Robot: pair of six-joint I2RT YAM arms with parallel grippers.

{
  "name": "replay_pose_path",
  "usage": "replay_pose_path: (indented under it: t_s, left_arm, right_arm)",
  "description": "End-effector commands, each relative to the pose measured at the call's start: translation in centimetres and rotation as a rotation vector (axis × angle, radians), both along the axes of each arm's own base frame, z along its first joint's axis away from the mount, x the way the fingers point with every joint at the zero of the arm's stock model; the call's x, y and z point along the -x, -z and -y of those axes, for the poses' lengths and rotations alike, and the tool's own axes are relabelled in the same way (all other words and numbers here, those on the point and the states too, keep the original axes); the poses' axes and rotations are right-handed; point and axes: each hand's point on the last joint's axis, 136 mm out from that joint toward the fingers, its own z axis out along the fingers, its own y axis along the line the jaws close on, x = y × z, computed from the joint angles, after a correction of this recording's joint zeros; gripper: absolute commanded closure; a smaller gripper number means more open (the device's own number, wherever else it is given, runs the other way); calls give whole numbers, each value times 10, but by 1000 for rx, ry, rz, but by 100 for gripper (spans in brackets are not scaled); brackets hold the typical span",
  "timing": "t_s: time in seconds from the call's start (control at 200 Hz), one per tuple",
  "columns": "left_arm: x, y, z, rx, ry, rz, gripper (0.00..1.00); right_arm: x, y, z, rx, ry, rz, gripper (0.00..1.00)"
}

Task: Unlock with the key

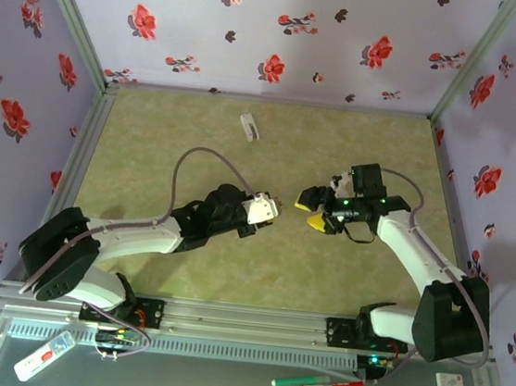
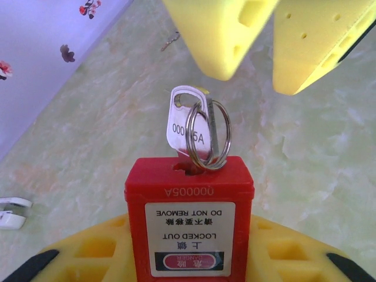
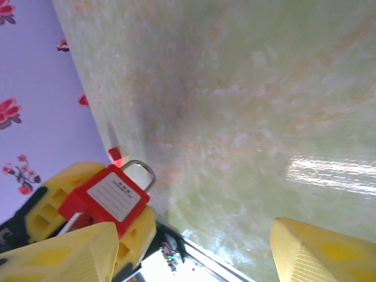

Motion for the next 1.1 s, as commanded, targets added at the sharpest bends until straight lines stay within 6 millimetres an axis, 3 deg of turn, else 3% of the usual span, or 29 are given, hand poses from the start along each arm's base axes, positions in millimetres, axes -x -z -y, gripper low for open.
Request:
replay_pose_path:
  t_s: [0.0,0.255,0.375,0.46,0.575,0.835,1.095]
  left_arm:
    - [7,-22,8,85,47,-54,100]
    - [19,-33,11,135,142,-201,100]
    - [25,-37,10,123,192,-295,100]
    - [27,-40,11,112,223,-347,100]
    - [28,-42,10,91,245,-368,100]
    - [33,-44,8,7,288,-374,100]
    - [36,-43,7,-6,307,-373,100]
  right_arm:
    - [-4,-10,8,69,-53,141,29]
    - [-8,-38,11,133,-181,491,30]
    - [1,-73,1,49,-239,725,31]
    - [8,-87,0,72,-268,946,32]
    - [18,-94,-2,129,-321,1166,23]
    - [18,-80,-13,174,-545,1225,25]
    - [29,-95,-35,29,-651,1292,29]
